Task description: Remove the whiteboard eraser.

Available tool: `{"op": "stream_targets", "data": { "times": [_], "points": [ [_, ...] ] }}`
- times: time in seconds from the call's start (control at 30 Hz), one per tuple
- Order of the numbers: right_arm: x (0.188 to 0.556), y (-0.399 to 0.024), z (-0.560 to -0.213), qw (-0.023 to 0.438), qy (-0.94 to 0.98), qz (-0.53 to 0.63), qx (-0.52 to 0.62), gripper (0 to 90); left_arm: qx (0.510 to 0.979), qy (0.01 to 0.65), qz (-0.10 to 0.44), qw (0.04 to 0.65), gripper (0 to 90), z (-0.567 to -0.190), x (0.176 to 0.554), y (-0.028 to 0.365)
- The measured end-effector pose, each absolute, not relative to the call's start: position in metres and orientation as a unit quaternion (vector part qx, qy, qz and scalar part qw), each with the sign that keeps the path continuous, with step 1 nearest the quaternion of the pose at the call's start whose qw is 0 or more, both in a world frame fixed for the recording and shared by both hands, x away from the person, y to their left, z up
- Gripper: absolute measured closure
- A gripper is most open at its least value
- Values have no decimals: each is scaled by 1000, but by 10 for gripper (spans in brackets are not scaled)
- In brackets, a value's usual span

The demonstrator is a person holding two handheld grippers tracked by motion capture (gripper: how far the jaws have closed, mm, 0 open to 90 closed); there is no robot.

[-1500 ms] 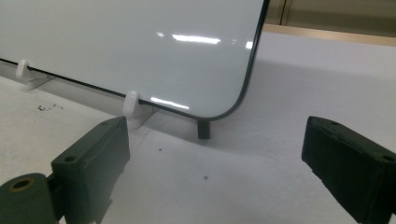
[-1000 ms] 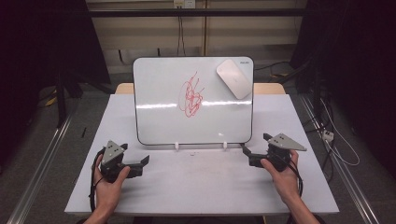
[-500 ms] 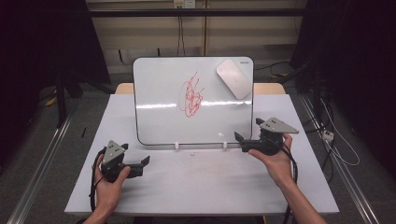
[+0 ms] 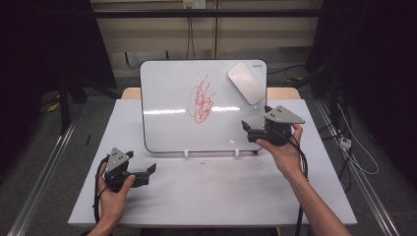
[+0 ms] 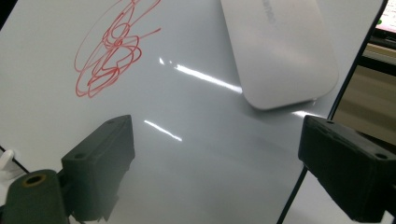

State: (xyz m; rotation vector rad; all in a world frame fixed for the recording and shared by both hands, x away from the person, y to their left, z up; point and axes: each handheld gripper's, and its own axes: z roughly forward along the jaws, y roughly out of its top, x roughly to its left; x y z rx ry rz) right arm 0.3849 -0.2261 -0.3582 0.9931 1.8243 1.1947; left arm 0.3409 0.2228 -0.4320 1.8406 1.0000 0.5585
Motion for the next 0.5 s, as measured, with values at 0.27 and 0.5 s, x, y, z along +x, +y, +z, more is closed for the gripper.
{"op": "stream_targets", "data": {
  "times": [0.27,0.5],
  "points": [
    [401,-225,-335,380,702,457,392,128,750,407,228,468,53,-432,340,224],
    [415,-225,-317,386,713,436,390,145,749,409,229,468,53,-432,340,224]
  ]
}}
